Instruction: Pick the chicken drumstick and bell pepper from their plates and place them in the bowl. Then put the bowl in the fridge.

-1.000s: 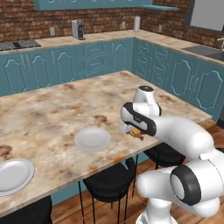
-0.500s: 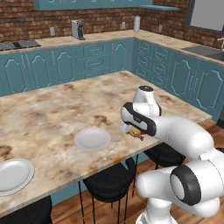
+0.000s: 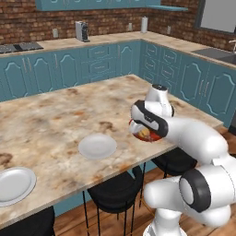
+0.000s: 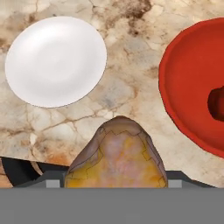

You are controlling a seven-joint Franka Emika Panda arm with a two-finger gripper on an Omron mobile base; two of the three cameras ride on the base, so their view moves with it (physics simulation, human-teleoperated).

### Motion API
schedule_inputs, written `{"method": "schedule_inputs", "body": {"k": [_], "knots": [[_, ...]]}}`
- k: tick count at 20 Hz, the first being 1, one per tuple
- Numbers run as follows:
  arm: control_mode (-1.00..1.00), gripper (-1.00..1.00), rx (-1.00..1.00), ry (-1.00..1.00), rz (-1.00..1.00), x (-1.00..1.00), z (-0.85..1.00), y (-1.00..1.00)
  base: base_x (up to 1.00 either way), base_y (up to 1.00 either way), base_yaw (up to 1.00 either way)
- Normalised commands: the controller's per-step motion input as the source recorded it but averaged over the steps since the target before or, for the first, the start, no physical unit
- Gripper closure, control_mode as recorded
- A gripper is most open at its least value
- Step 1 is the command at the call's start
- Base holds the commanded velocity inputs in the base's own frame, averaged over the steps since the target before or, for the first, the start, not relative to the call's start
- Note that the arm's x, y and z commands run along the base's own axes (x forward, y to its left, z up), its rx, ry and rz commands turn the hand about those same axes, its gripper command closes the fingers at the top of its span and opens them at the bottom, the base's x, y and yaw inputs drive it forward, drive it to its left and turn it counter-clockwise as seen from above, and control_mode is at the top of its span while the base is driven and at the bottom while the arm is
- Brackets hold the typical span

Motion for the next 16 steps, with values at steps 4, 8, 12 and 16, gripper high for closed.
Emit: {"method": "schedule_inputs", "body": {"k": [4, 8, 12, 16], "knots": [[-1.0, 1.0, 0.0, 0.12, -0.03, 0.33, 0.17, -0.11, 0.0, 0.0, 0.0], [-1.0, 1.0, 0.0, 0.15, -0.06, 0.51, 0.0, -0.14, 0.0, 0.0, 0.0], [-1.0, 1.0, -0.06, 0.14, -0.05, 0.59, -0.13, -0.12, 0.0, 0.0, 0.0], [-1.0, 1.0, -0.04, 0.13, 0.01, 0.51, -0.1, -0.08, 0.0, 0.0, 0.0]]}}
